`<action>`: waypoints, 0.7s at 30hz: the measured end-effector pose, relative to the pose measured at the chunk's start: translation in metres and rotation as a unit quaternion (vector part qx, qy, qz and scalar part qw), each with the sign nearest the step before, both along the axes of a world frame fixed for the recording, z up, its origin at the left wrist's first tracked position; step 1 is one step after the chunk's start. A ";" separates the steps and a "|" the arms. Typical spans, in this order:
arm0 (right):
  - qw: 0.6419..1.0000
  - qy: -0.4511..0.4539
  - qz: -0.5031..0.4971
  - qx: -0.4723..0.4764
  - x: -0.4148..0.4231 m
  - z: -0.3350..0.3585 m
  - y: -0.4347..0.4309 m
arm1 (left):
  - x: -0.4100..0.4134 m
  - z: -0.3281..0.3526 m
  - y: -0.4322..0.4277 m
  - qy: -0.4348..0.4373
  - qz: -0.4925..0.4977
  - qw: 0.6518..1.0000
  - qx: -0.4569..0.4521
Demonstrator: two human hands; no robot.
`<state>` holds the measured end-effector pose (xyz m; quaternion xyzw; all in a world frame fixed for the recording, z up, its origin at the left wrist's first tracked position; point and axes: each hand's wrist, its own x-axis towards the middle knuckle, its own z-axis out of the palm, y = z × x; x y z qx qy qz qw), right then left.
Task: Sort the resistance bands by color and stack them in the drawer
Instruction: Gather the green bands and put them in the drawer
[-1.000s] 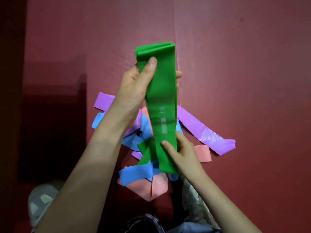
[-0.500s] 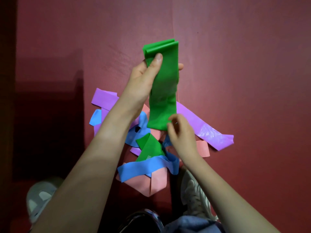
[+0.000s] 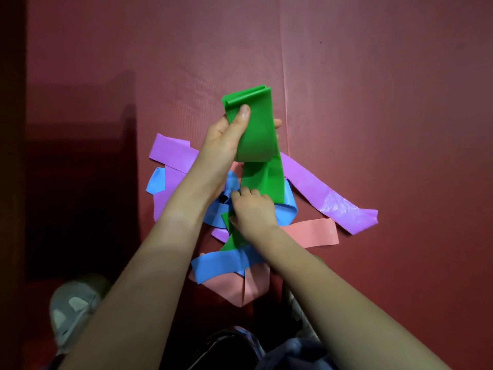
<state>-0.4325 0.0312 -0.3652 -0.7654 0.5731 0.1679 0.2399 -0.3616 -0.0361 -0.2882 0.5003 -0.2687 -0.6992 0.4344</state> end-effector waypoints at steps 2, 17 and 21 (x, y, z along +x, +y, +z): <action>0.999 -0.022 0.007 0.036 -0.003 -0.003 -0.002 | 0.001 0.000 0.000 0.006 0.004 1.000 0.004; 0.805 -0.492 -0.330 -0.042 -0.038 0.050 0.004 | 0.009 -0.003 0.003 0.036 0.041 0.998 0.012; 0.707 -0.605 -0.366 -0.023 -0.042 0.085 -0.012 | 0.008 -0.003 0.005 0.036 0.039 0.998 0.017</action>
